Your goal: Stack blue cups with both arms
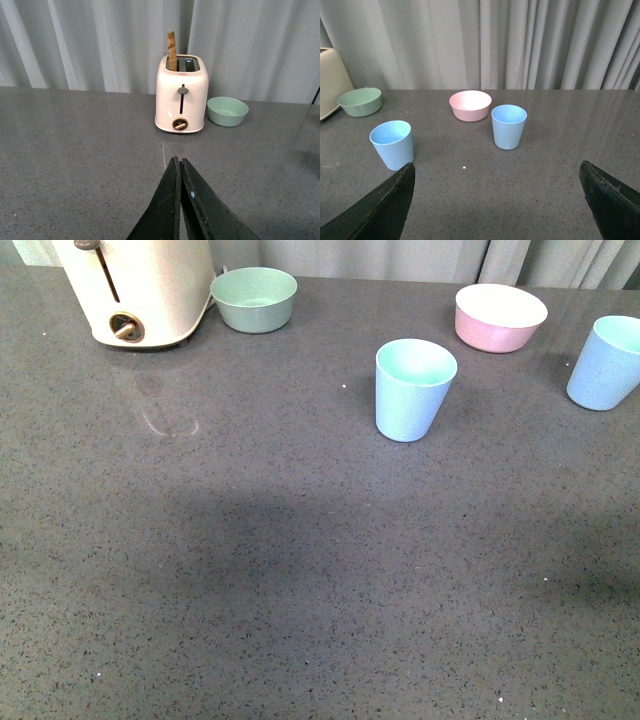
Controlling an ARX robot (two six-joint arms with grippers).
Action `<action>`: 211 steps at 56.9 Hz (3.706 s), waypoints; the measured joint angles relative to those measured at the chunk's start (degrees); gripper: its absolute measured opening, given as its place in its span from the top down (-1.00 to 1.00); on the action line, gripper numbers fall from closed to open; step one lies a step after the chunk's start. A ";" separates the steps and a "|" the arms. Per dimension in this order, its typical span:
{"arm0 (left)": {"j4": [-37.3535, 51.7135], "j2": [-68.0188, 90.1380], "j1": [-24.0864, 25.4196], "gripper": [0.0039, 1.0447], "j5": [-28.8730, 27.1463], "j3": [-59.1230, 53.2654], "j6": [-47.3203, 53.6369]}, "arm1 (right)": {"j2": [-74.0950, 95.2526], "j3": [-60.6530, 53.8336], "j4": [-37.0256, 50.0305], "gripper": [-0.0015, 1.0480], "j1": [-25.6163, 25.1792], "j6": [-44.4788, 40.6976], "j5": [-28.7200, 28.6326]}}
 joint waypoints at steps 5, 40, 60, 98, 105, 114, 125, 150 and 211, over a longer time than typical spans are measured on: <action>-1.99 -2.01 0.00 0.97 0.00 0.00 0.00 | 0.00 0.00 0.00 -0.83 0.00 0.02 0.00; -16.04 -15.82 0.00 0.97 0.02 0.02 0.04 | 0.00 0.00 0.00 -0.83 0.00 0.02 0.00; -16.06 -15.82 0.00 -0.13 0.02 0.02 0.02 | 0.00 0.00 0.00 -0.83 0.00 0.02 0.00; -16.06 -15.82 0.00 -0.84 0.02 0.02 0.22 | 92.63 50.62 -0.35 -0.83 -14.78 -29.99 -26.49; -16.06 -15.82 0.00 -0.84 0.02 0.02 0.22 | 101.57 62.31 -4.48 -0.83 -12.90 -33.55 -24.22; -16.06 -15.82 0.00 -0.84 0.02 0.02 0.22 | 109.35 73.35 -8.85 -0.83 -10.58 -39.06 -20.98; -16.06 -15.82 0.00 -0.84 0.02 0.02 0.22 | 115.62 78.25 -10.08 -0.83 -9.49 -40.94 -19.56; -16.06 -15.82 0.00 -0.84 0.02 0.02 0.22 | 121.68 82.99 -10.73 -0.28 -7.26 -41.07 -17.25; -16.06 -15.82 0.00 -0.84 0.02 0.02 0.22 | 96.35 69.94 -18.36 0.97 3.72 -41.42 -29.18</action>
